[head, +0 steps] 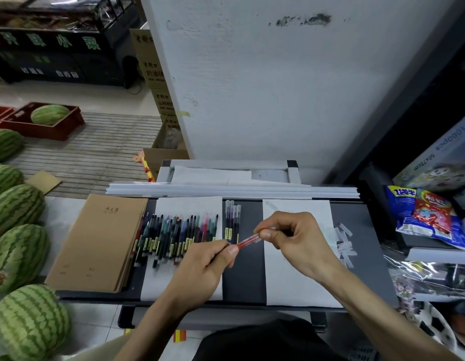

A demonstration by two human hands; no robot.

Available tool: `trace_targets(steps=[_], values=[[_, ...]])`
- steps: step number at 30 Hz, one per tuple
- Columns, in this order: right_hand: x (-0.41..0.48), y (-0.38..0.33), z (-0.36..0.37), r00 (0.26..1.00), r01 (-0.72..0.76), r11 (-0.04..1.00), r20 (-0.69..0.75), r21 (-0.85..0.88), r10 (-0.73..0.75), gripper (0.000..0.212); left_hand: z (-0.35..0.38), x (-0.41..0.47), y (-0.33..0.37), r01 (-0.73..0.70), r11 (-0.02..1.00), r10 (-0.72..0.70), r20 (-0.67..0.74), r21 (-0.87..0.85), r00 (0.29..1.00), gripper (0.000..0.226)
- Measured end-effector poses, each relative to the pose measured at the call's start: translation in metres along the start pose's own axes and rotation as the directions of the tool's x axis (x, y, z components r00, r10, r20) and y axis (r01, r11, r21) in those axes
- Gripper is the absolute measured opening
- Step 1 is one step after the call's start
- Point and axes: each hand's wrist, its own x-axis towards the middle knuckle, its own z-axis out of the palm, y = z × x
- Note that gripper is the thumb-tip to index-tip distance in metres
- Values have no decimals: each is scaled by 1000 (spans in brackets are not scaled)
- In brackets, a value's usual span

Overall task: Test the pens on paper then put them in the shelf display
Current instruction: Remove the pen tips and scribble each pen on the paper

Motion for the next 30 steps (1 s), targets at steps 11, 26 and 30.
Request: trace_targets(steps=[11, 26, 30], values=[[17, 53, 34, 914, -406, 858, 161, 314, 373, 31, 51, 28, -25, 333, 933, -344, -61, -133, 937, 49], [107, 133, 57, 830, -543, 750, -105, -378, 547, 25, -24, 54, -129, 614, 605, -488, -373, 508, 789, 21], [109, 140, 66, 839, -537, 767, -130, -352, 528, 26, -18, 65, -136, 592, 560, -482, -354, 580, 802, 29]])
